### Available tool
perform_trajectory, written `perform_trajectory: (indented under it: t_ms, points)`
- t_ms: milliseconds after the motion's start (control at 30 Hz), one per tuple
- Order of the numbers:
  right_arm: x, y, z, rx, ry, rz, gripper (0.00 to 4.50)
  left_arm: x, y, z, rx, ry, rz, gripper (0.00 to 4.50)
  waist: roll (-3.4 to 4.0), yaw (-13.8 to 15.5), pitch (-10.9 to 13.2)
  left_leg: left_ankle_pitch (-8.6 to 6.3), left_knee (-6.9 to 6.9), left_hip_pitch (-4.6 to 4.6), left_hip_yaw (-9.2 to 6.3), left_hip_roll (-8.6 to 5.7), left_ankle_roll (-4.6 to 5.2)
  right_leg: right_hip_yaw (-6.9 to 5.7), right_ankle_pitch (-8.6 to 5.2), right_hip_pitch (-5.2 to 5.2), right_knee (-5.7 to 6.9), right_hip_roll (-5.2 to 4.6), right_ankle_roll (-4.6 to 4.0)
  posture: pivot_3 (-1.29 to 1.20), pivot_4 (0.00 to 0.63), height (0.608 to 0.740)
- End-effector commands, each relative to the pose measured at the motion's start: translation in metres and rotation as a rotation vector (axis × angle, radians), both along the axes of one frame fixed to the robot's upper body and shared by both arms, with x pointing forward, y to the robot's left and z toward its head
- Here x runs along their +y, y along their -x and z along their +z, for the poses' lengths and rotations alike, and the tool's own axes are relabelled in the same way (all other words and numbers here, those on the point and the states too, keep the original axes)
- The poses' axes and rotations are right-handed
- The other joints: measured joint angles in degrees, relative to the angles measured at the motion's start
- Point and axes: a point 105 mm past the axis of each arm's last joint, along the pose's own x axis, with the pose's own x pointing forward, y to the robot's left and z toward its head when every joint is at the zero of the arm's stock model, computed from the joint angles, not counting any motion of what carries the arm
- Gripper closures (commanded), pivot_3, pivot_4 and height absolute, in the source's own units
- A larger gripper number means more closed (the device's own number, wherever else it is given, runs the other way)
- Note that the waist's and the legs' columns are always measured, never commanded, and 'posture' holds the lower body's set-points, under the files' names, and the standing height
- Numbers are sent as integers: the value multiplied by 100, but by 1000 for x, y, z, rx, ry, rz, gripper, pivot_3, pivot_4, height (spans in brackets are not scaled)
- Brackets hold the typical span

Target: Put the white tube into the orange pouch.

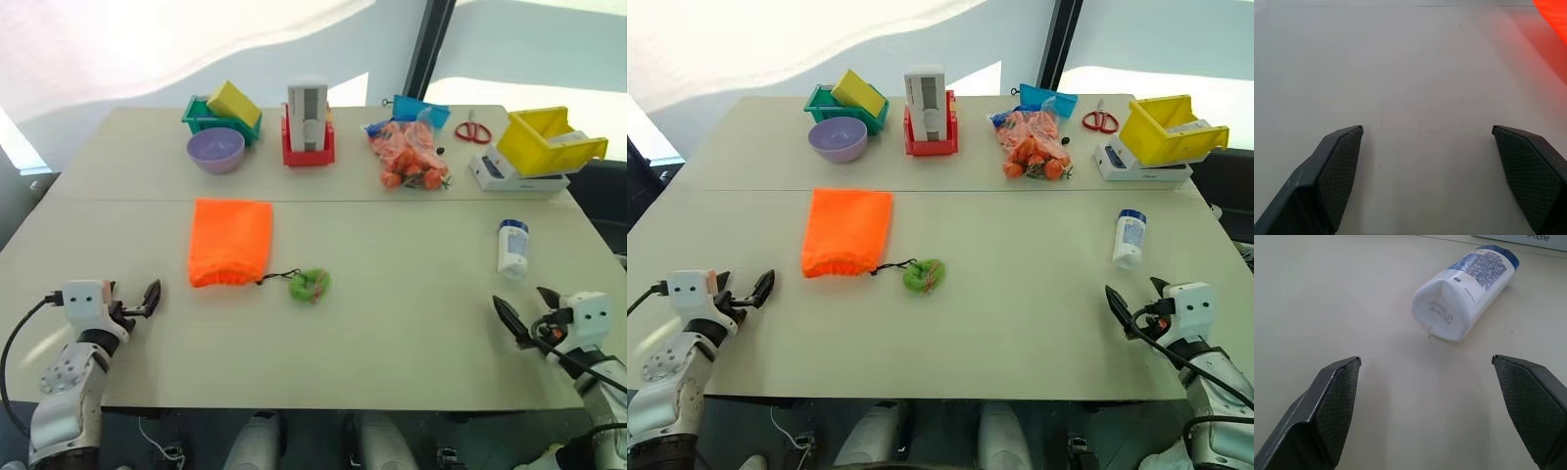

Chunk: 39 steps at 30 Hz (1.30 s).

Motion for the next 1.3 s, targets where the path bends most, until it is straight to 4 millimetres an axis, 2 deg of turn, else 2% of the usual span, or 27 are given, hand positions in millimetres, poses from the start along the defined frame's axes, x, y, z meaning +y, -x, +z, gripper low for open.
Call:
perform_trajectory:
  t_ms: [33,200,333,433,533,633,733,867,1133,1300]
  points:
    - [0,-1,6,-36,8,-8,43,7,3,1,-1,-23,39,0,3,0,-2,0,0,0,0,0,0,0,0,0,0,0,0,0,150,740]
    - [3,-3,8,-50,3,-5,43,5,0,4,-26,3,32,0,10,-4,-6,0,1,2,1,0,0,-1,0,1,0,2,-1,0,150,740]
    - [17,-5,15,-71,-16,56,43,2,-5,12,-52,-2,25,0,10,-3,-6,0,1,1,0,0,0,-1,0,1,0,5,0,0,150,740]
    - [45,-4,14,-35,-55,195,43,-4,-10,28,-112,-15,-12,0,10,-6,-6,0,1,1,0,0,0,-1,1,2,0,5,2,0,150,740]
    - [83,-1,8,29,-47,370,43,-11,-12,46,-185,-6,-64,0,9,-15,-6,0,0,0,-1,2,0,-1,2,0,0,5,2,0,150,740]
    - [116,-6,13,23,-38,496,43,-35,-16,58,-206,-74,-212,0,10,-15,-6,0,2,0,-1,2,0,-1,1,0,0,5,1,0,150,740]
    - [139,-11,21,-5,-48,554,43,-51,-19,65,-218,-127,-299,0,10,-9,-6,0,4,0,1,0,0,-1,1,1,0,6,-2,0,150,740]
    - [173,-16,26,-35,-45,639,43,-83,-16,73,-242,-210,-502,0,8,-7,-6,0,3,-1,0,1,0,-1,2,-1,0,7,-1,0,150,740]
    - [196,-16,19,-47,-65,695,43,-116,-10,66,-194,-467,-749,0,9,-8,-5,0,-2,-4,0,0,1,1,1,-4,-2,6,2,0,150,740]
    - [197,-16,17,-46,-59,698,43,-112,-14,50,-106,-626,-778,0,10,-19,-5,0,-1,-3,-1,1,1,1,2,-4,-2,9,-1,0,150,740]
